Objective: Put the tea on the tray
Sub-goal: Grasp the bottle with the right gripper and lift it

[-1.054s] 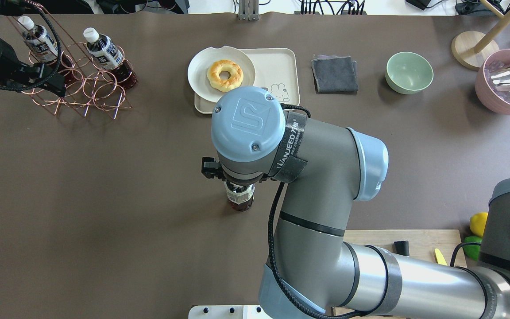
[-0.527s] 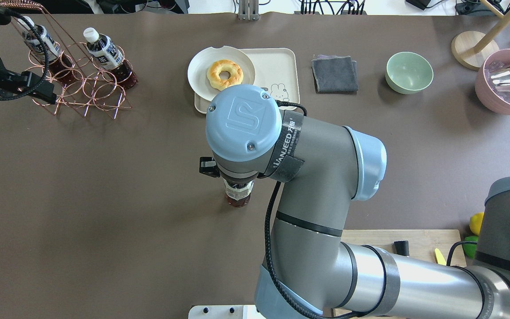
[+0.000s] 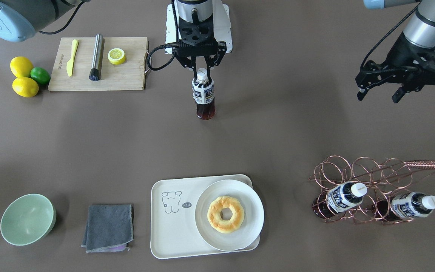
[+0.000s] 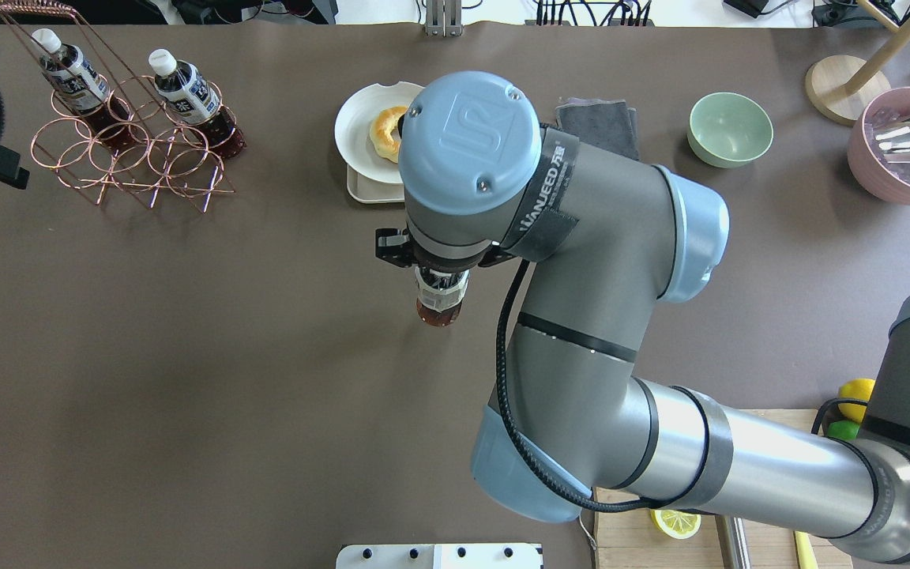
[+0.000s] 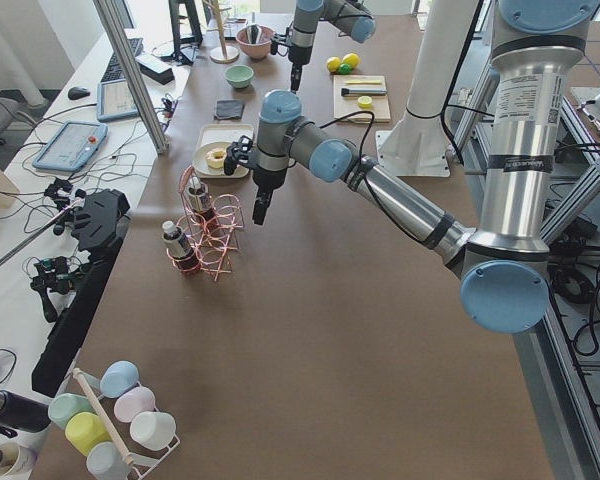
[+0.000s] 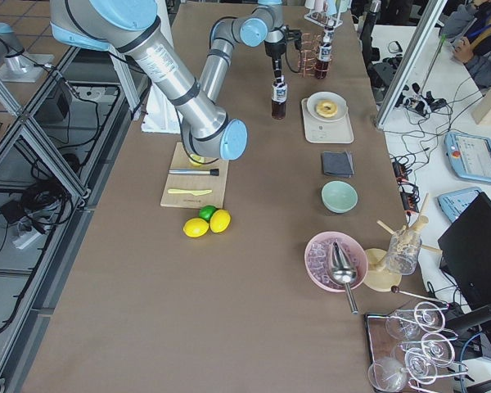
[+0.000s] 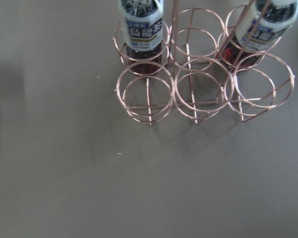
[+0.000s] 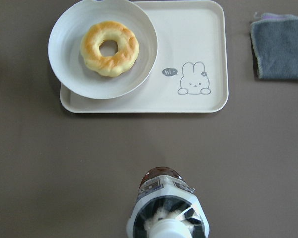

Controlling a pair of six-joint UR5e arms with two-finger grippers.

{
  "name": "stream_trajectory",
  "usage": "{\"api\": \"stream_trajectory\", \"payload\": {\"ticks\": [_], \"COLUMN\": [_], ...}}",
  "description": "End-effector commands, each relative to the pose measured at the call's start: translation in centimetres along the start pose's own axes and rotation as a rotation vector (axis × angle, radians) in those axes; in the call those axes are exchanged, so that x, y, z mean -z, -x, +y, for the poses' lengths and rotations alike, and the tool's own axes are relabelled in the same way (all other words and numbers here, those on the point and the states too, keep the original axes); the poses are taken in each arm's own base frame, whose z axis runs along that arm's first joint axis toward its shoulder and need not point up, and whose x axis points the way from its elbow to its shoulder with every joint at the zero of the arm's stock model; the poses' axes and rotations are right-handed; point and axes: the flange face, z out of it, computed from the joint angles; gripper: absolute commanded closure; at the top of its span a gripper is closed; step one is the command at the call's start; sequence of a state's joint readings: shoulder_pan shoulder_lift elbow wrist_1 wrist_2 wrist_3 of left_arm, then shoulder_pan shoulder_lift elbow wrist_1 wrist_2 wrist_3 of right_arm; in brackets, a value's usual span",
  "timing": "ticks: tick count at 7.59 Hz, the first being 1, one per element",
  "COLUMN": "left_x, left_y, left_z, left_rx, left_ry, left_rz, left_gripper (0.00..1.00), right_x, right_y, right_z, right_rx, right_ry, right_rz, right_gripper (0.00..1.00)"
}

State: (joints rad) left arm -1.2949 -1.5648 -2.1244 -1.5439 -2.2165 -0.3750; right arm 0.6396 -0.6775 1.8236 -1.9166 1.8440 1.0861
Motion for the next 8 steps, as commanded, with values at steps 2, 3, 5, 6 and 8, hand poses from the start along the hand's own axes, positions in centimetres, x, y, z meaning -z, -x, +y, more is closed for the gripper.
{"api": "stream_trajectory", "payload": {"ticks": [2, 3, 5, 6, 8], "left_x": [2.1, 2.7, 3.8, 3.9, 4.1], "left_y": [7.9, 7.8, 8.4, 8.3, 8.2], "left_z": [5.3, 6.2, 6.6, 6.7, 6.8], "left_rx": [-0.002, 0.0, 0.019, 0.017, 0.016], "left_ry": [0.019, 0.015, -0.006, -0.008, -0.011], "left_rz": [0.015, 0.014, 0.007, 0.008, 0.006], "left_gripper": [0.04, 0.04, 0.04, 0.04, 0.04], "right_x": [-1.4, -3.3, -6.0, -6.4, -7.9], "right_y": [-0.9, -1.7, -3.6, -3.3, -4.6], "right_z": [-12.9, -16.5, -20.8, -21.4, -22.5], "right_rx": [0.053, 0.057, 0.084, 0.085, 0.106], "right_ry": [0.015, 0.019, 0.021, 0.029, 0.031], "right_rz": [0.058, 0.025, 0.037, 0.049, 0.062], "right_gripper": [1.0, 1.0, 1.0, 1.0, 1.0]}}
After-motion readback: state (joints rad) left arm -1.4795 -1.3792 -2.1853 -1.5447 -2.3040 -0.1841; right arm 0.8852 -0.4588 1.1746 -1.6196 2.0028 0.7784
